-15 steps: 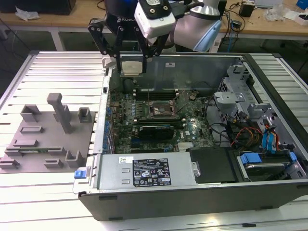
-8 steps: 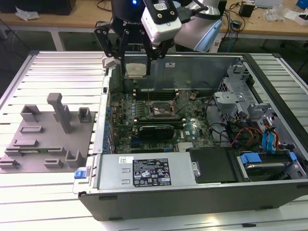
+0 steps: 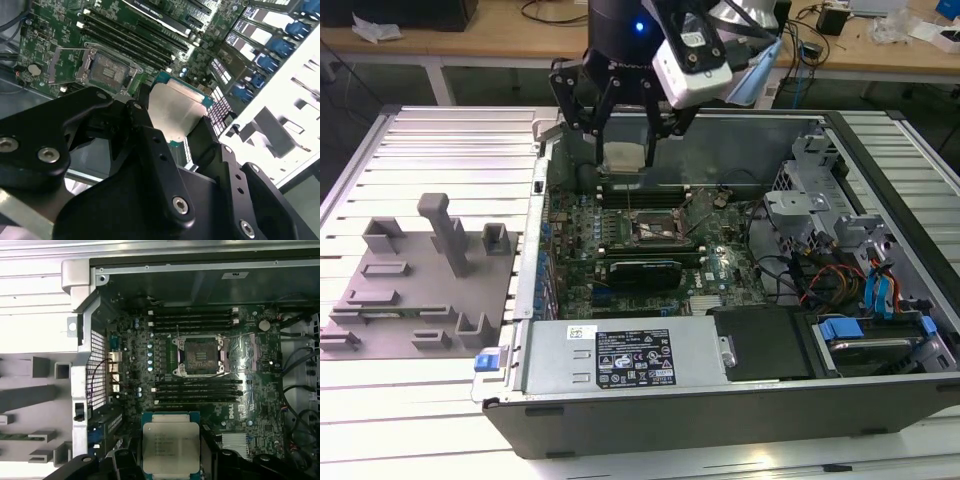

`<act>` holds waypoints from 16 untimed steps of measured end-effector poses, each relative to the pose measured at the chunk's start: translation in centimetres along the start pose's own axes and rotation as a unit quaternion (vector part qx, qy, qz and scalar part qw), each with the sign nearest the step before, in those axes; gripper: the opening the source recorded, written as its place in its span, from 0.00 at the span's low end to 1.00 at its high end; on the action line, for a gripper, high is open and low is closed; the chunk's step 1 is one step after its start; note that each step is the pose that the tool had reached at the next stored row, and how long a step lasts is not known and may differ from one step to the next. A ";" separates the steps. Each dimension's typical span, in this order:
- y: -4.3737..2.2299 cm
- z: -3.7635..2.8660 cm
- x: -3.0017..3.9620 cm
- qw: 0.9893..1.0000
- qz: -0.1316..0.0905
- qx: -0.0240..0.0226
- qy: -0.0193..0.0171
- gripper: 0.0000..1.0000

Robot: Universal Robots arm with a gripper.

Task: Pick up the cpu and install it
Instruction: 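Pick up the cpu and move it towards the insertion slot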

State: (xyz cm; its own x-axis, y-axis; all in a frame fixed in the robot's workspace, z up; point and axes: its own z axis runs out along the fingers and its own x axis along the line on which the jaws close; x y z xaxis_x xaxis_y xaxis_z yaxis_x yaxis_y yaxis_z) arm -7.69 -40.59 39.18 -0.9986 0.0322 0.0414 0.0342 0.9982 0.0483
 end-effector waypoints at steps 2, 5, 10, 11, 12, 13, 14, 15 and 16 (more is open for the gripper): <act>-0.01 0.37 -0.13 1.000 0.000 0.000 0.000 0.55; 0.03 0.95 -0.28 1.000 -0.004 0.000 0.000 0.55; 0.44 2.13 -0.56 1.000 -0.019 0.001 0.001 0.55; 0.60 2.45 -0.63 1.000 -0.023 0.001 0.001 0.55; 0.70 2.62 -0.67 1.000 -0.024 0.001 0.001 0.55; 0.83 2.85 -0.72 1.000 -0.026 0.001 0.001 0.55; 0.99 3.15 -0.81 1.000 -0.028 0.001 0.001 0.55; 1.12 3.35 -0.89 1.000 -0.029 0.001 0.001 0.55; 1.22 3.48 -0.95 1.000 -0.029 0.001 0.002 0.55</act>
State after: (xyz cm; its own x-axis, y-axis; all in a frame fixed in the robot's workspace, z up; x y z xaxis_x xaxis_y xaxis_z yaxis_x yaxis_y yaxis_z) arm -6.84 -39.23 35.72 -0.9988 -0.0264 0.0417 -0.0243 0.9985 0.0484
